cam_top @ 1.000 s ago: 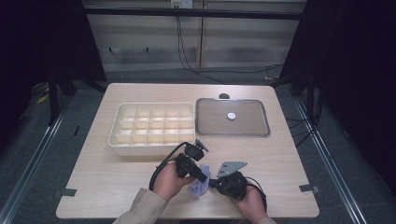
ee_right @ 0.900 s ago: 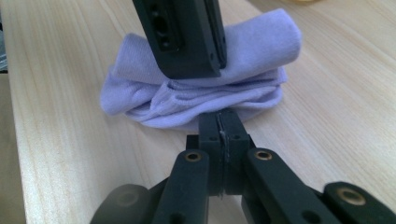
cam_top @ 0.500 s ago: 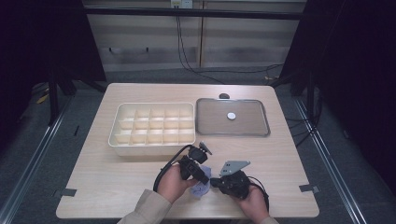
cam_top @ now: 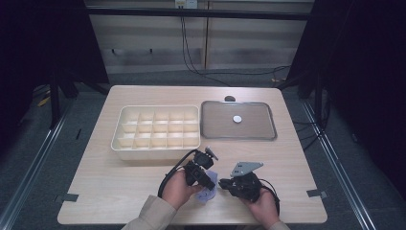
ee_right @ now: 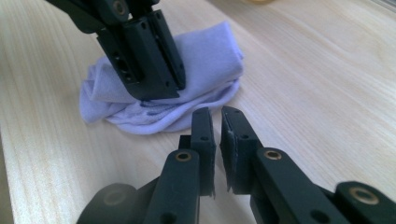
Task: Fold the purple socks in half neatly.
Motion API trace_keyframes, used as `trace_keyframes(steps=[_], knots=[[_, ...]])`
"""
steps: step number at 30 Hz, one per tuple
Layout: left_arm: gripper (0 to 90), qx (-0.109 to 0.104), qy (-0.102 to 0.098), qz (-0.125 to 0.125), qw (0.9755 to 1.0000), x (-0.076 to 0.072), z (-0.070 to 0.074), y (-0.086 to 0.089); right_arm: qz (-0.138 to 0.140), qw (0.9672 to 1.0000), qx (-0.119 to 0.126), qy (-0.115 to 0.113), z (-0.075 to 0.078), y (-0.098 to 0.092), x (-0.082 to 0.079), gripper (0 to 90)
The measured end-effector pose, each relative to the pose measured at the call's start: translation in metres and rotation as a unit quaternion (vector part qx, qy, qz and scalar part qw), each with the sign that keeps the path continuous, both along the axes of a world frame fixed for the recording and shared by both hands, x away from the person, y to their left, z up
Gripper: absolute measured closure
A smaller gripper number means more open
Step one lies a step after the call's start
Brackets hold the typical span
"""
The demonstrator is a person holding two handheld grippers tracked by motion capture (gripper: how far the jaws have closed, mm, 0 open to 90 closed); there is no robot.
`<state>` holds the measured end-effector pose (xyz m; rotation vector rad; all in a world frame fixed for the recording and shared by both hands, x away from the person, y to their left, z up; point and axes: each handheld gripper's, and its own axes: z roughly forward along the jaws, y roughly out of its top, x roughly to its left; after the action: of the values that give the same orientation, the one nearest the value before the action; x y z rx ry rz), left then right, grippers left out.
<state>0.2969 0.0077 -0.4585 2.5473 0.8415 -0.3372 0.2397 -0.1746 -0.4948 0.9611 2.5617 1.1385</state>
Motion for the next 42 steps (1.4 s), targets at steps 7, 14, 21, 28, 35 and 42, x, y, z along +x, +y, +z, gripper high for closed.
trace_keyframes(steps=[7,14,21,28,35,42], knots=[[84.9,0.001,-0.009,-0.009,0.9999,-0.002,0.0,0.0,-0.01,0.9999,0.005,0.0,0.004,-0.007,0.002,88.5],[85.1,0.0,-0.01,-0.013,0.9999,-0.002,-0.001,-0.001,-0.016,0.9998,0.007,0.003,0.007,-0.006,0.004,90.0],[85.1,-0.003,-0.011,-0.011,0.9999,-0.003,-0.001,0.0,-0.018,0.9997,0.019,-0.003,0.016,-0.006,0.006,90.0],[85.1,-0.01,-0.005,-0.013,0.9998,-0.005,-0.001,-0.003,-0.024,0.9992,0.029,-0.012,0.023,-0.008,0.008,90.0],[85.0,-0.015,-0.005,-0.017,0.9997,-0.006,-0.002,-0.004,-0.026,0.999,0.031,-0.019,0.027,-0.005,0.01,90.0],[85.0,-0.016,-0.004,-0.022,0.9996,-0.007,-0.002,-0.005,-0.021,0.9991,0.031,-0.021,0.028,0.001,0.011,90.0]])
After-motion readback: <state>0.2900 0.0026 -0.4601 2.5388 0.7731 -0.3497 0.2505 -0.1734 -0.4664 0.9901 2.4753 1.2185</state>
